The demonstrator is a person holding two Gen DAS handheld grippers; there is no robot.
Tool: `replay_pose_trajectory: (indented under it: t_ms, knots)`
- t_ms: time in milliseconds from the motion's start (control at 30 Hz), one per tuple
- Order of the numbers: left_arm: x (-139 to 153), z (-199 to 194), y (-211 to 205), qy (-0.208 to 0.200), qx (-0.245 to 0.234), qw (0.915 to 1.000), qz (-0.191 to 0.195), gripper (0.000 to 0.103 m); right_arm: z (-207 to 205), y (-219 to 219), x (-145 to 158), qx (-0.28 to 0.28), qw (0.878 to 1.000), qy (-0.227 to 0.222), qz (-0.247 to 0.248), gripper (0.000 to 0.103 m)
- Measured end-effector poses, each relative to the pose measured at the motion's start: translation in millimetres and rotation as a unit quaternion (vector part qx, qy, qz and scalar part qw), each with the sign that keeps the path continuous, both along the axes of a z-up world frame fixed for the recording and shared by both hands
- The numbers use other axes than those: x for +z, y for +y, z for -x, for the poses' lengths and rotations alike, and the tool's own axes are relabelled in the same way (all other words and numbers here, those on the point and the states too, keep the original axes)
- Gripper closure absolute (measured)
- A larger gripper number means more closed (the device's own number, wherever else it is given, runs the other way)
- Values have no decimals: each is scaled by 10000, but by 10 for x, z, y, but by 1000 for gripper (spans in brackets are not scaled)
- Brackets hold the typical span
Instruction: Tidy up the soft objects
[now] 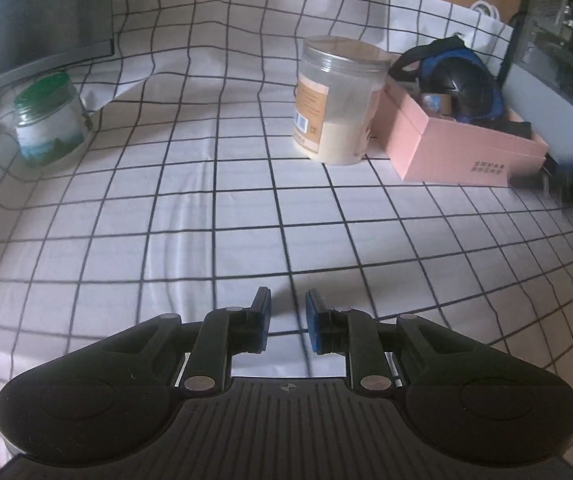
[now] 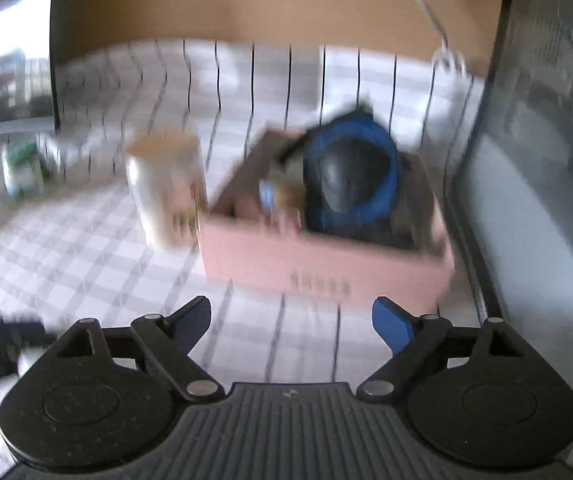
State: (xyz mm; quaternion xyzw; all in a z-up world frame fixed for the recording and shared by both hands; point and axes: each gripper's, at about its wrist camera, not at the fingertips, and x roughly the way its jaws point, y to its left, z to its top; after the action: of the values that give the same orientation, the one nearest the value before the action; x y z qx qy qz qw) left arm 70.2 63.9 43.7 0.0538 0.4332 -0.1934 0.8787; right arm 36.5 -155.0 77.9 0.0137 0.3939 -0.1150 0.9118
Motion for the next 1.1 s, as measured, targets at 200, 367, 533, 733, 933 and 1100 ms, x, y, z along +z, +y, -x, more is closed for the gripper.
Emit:
replay_pose_trajectory:
  t_ms: [200,367,533,733,933,1100]
  knots:
    - [-54,360,-458,-306,-32,9994,-166,51,339,-107,-275,351,9986,276,-279,15]
    - [-112,576,-792,-456,81,9987,-195,28,420,-285,-462,347,9972,455,-489,12]
    - [-164,659,-931,-680,584,9958,-182,23,476,-368,-544,271,9987,190,-381,0]
    - [-189,725,-966,-878,904,9919,-149,23,487,-414,-581,252,9991,-71,-320,0]
    - [-209,747,-965,-1038,982,9896,-143,22,504,-453,-596,291,9988,-237,-300,0]
    - [-211,735,-965,-1058,981,9894,-132,22,565,-422,-617,233,9986,-405,-257,0]
